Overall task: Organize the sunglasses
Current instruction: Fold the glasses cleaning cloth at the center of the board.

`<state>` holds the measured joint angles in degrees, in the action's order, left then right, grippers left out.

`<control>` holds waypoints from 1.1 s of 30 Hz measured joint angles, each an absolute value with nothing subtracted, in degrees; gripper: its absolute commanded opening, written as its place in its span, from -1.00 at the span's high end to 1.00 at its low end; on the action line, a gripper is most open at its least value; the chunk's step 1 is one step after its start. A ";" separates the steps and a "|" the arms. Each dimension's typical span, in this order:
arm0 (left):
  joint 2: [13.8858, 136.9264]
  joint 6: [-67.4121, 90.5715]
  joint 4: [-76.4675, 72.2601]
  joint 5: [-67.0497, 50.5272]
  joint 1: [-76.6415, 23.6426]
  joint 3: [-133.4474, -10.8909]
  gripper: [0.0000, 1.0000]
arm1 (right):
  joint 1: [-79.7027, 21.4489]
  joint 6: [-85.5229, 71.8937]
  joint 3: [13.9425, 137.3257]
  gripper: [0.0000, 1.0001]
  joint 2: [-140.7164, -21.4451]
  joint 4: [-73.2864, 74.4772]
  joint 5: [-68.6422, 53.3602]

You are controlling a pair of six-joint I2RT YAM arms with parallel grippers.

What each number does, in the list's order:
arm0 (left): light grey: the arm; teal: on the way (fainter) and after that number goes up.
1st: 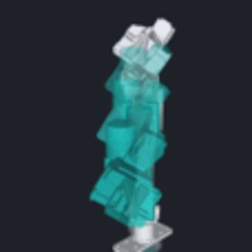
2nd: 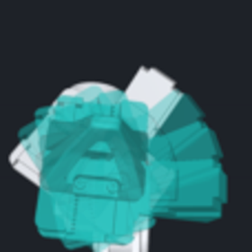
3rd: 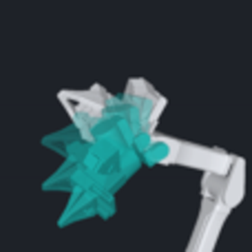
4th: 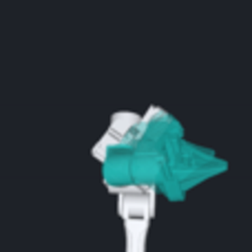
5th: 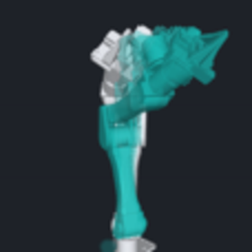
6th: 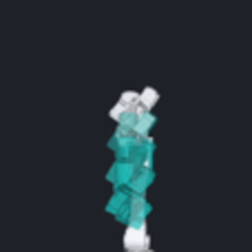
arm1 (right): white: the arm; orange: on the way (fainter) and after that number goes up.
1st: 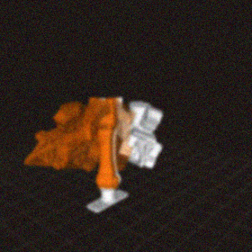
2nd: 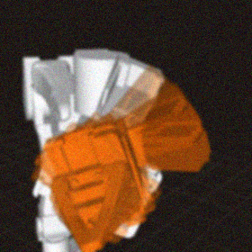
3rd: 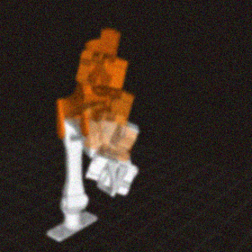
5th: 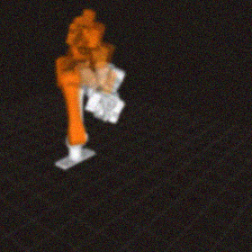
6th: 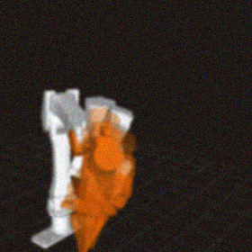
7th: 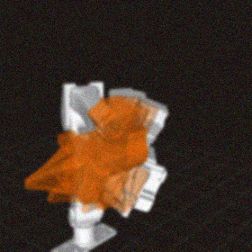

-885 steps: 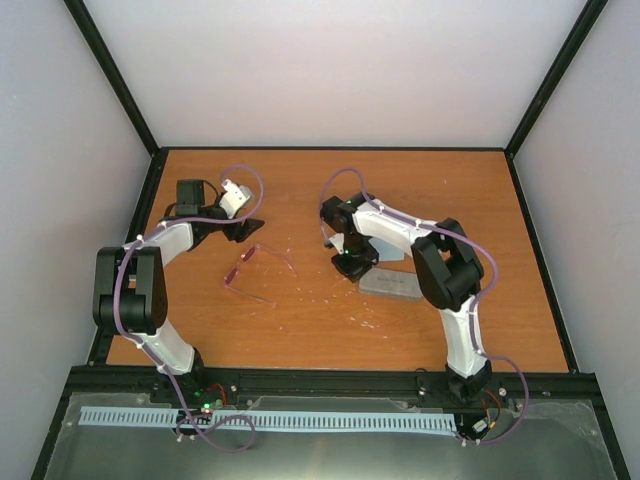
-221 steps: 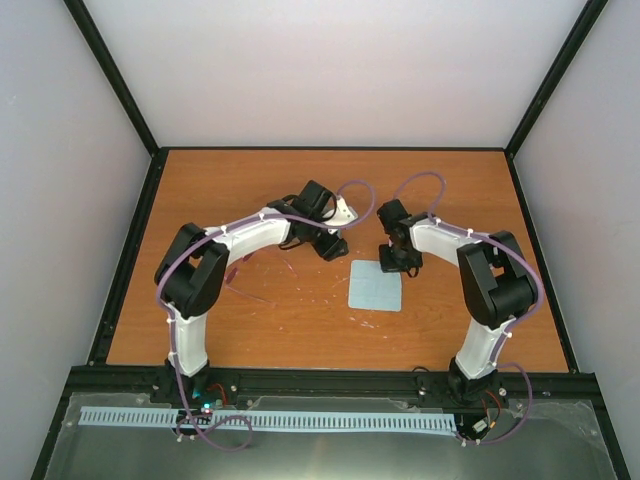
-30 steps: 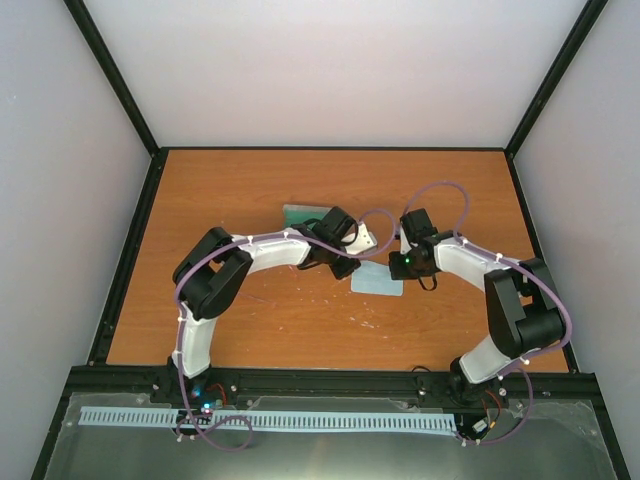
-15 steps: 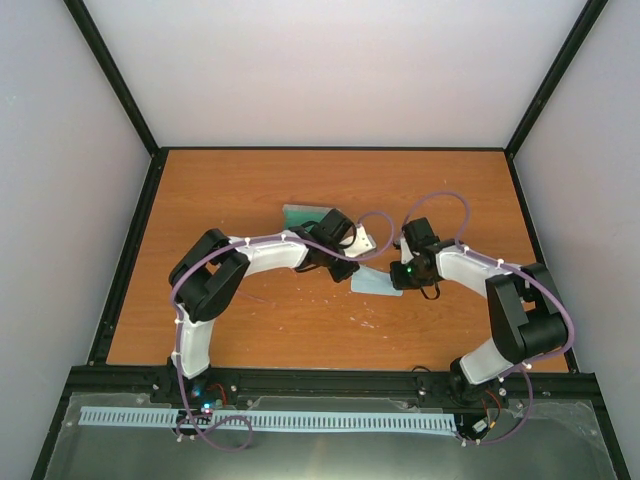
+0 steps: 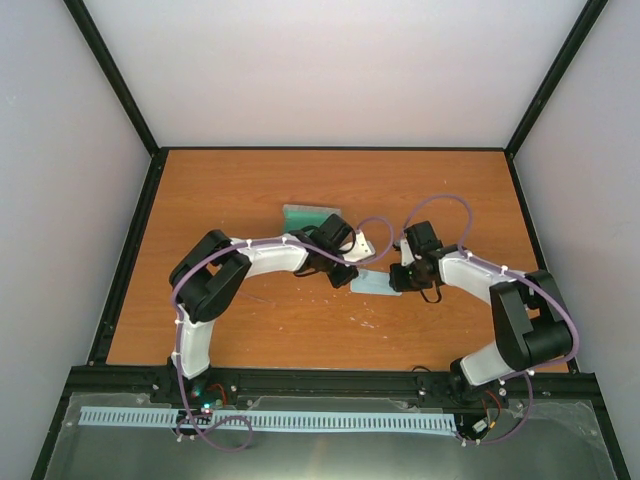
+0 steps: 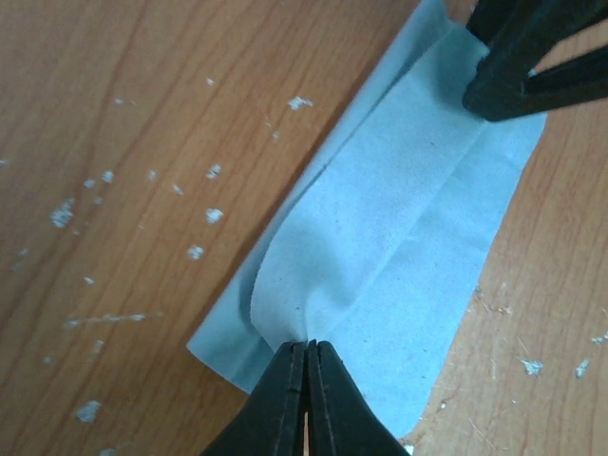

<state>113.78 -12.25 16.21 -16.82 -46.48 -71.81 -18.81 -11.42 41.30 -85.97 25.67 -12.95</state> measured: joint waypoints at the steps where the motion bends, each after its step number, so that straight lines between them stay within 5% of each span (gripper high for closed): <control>1: 113.78 -12.23 16.21 -16.91 -46.61 -71.55 0.88 | -18.81 -11.40 41.23 0.51 -85.71 25.69 -12.95; 6: 113.60 -12.10 15.97 -17.17 -47.72 -70.02 0.87 | -18.81 -11.62 41.23 0.30 -84.66 25.91 -12.95; 33: 109.54 -12.16 13.65 -17.43 -49.43 -63.33 0.85 | -18.76 -19.18 42.11 -0.06 -80.62 22.85 -12.49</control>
<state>109.54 -12.16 13.65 -17.43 -49.43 -63.33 -18.76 -19.18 42.11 -80.62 22.85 -12.49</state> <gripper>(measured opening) 0.073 0.508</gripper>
